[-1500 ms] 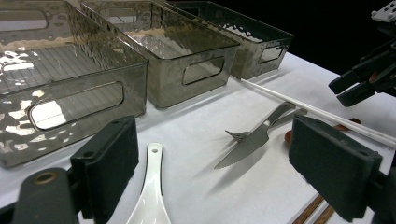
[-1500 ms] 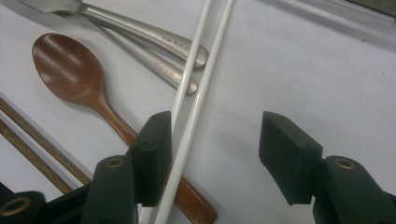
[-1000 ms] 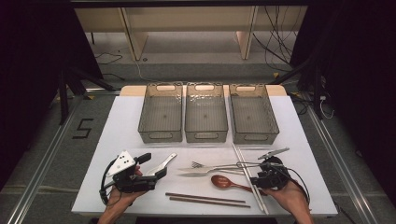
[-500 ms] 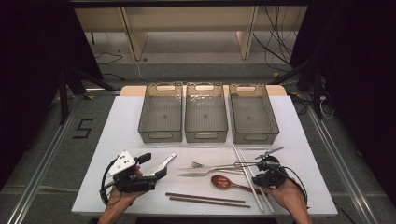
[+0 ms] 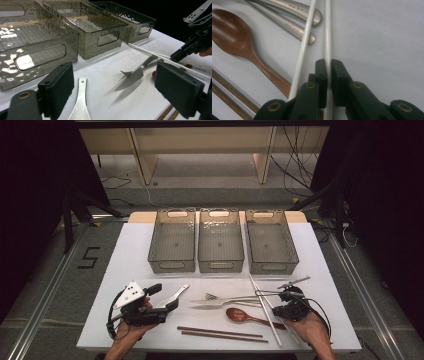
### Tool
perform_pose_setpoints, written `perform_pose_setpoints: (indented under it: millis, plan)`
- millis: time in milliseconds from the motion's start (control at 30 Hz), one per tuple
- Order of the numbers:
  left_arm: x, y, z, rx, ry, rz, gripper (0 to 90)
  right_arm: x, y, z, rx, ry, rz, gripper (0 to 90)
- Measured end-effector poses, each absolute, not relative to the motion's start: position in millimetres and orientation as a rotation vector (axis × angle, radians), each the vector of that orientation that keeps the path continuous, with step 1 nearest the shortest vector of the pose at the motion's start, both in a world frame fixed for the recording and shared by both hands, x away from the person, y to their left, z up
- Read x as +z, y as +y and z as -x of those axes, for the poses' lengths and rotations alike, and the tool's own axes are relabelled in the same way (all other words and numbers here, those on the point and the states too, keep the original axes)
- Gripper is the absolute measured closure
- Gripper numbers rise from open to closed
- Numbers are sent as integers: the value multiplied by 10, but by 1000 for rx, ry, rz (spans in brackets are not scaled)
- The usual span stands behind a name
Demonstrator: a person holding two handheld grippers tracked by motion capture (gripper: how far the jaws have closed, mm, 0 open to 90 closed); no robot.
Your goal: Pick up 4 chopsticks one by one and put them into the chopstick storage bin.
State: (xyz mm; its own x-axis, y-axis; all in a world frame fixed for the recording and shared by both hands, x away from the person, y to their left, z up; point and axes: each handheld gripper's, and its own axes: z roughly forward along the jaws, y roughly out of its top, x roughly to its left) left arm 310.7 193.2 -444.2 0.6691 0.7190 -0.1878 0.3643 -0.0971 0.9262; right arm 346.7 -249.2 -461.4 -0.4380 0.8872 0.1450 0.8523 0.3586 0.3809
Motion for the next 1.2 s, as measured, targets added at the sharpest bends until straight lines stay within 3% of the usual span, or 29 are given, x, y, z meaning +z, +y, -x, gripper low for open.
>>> perform_pose_setpoints:
  millis: [533,967,1200]
  plan:
    - [-4444,1941,-3114,378,896,-1695,157,-4353,-2607,-3342,823,2493,-1523,853]
    - [-4447,1940,-3128,374,918,-1692,158,-4116,-2348,-3396,1073,2463,-1410,852]
    - [-4411,1836,-3146,300,958,-1667,158,-4026,-2115,-3489,1167,2447,-1363,852]
